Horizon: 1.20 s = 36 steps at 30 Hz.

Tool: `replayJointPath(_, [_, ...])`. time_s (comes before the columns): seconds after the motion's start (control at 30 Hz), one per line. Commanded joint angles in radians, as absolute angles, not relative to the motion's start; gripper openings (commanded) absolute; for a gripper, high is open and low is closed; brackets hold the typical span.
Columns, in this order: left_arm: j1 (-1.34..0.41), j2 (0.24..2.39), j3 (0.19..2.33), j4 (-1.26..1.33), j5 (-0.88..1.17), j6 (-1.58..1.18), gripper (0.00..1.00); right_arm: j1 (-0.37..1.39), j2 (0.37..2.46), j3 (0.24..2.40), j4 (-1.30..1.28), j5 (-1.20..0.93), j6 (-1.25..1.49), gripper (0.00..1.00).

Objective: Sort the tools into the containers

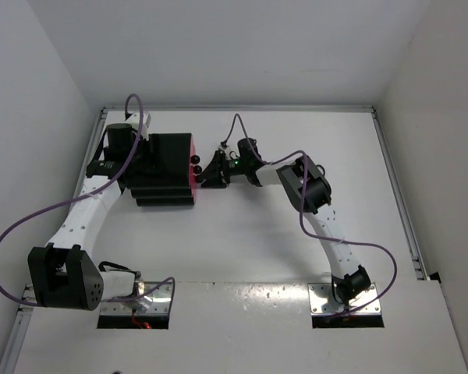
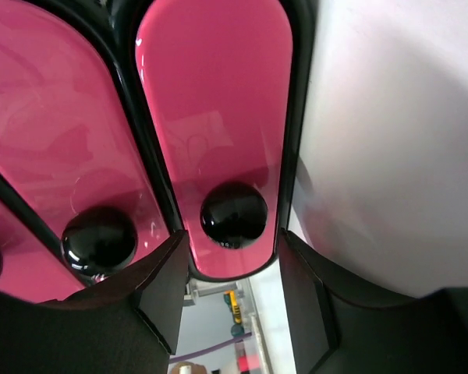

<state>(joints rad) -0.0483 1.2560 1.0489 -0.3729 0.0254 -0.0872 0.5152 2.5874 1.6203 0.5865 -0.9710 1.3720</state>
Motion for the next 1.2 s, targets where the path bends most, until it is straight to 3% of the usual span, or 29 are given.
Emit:
replayJointPath(0.0, [-0.06, 1.255, 1.04, -0.356, 0.015, -0.092, 0.76, 0.523, 2.602, 1.658, 0.629, -0.953, 1.396, 0.5])
replayJointPath(0.37, [-0.06, 1.273, 1.022, -0.356, 0.006, -0.083, 0.76, 0.523, 2.654, 1.724, 0.629, -0.934, 1.396, 0.48])
replayJointPath(0.47, [-0.06, 1.282, 1.022, -0.356, 0.006, -0.083, 0.76, 0.523, 2.654, 1.724, 0.641, -0.934, 1.396, 0.41])
replayJointPath(0.6, [-0.06, 1.301, 1.022, -0.356, 0.006, -0.083, 0.76, 0.523, 2.617, 1.677, 0.65, -0.945, 1.396, 0.19])
replayJointPath(0.73, [-0.06, 1.31, 1.022, -0.356, -0.003, -0.083, 0.76, 0.505, 2.568, 1.623, 0.621, -0.956, 1.355, 0.06])
replayJointPath(1.17, [-0.06, 1.31, 1.022, -0.356, -0.003, -0.094, 0.76, 0.382, 2.442, 1.468, 0.493, -1.009, 1.191, 0.0])
